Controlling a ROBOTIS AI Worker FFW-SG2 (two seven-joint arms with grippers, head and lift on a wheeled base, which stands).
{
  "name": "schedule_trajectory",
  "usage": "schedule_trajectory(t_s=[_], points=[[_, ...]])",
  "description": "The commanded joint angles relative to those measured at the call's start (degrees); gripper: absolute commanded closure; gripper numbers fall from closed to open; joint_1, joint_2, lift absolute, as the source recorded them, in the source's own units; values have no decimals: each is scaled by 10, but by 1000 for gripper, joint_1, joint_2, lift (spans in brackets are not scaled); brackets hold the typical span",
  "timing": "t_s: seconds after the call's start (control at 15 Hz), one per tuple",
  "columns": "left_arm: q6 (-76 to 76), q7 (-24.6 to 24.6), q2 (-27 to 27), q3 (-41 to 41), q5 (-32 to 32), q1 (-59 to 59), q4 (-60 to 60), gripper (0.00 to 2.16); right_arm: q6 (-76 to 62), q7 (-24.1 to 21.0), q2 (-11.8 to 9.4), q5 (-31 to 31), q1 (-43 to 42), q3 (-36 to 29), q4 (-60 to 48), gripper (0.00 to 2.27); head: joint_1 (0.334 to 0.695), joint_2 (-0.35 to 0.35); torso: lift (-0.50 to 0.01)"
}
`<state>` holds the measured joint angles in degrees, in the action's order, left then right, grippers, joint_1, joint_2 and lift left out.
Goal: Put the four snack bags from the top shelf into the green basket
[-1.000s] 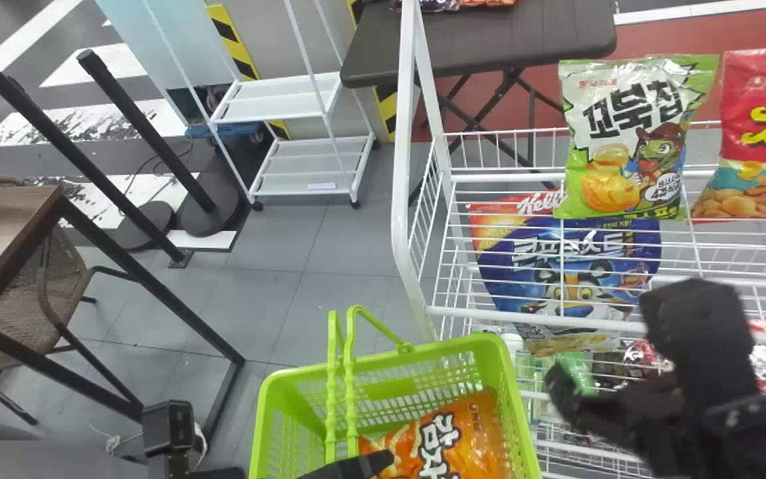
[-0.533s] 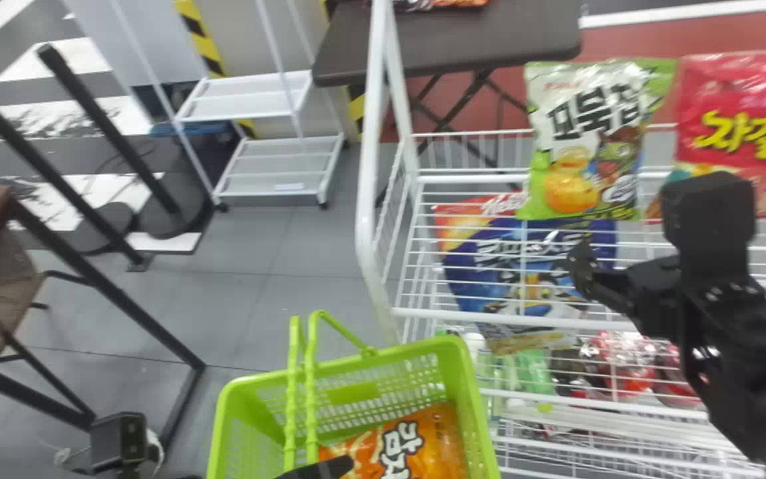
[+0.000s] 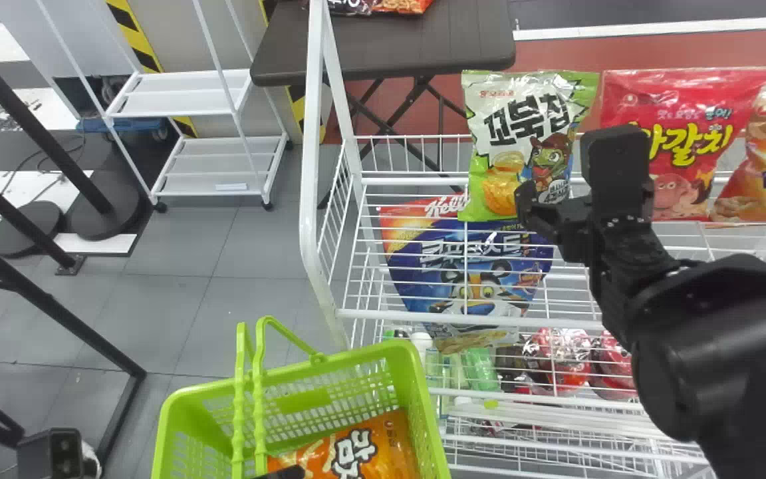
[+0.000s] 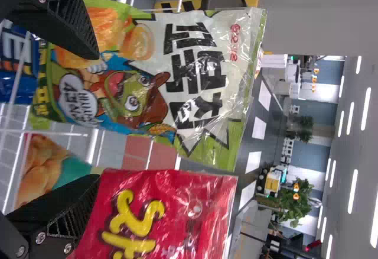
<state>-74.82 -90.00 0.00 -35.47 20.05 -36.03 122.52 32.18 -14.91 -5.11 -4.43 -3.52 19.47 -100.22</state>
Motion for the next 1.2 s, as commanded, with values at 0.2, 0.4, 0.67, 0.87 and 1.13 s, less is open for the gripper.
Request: schedule_trajectory(t_s=[0.2, 0.4, 0.67, 0.87, 1.13], points=[[0, -4, -1, 3, 1, -4, 0, 2148, -73, 25, 2, -30, -32, 6, 66, 1271, 695, 156, -1], [0, -6, -1, 3, 1, -6, 1, 2148, -46, 26, 3, -27, -38, 8, 67, 2152, 695, 164, -1], [0, -6, -1, 0, 3, -7, 0, 2148, -41, 26, 0, -18, -29, 19, 61, 2246, 695, 169, -1], [0, -6, -1, -5, 5, -8, -1, 2148, -53, 27, -2, -8, 0, 23, 6, 2246, 695, 184, -1], [0, -6, -1, -14, 8, -8, -4, 2148, -25, 27, -6, -11, 80, 21, -140, 2246, 695, 216, -1]])
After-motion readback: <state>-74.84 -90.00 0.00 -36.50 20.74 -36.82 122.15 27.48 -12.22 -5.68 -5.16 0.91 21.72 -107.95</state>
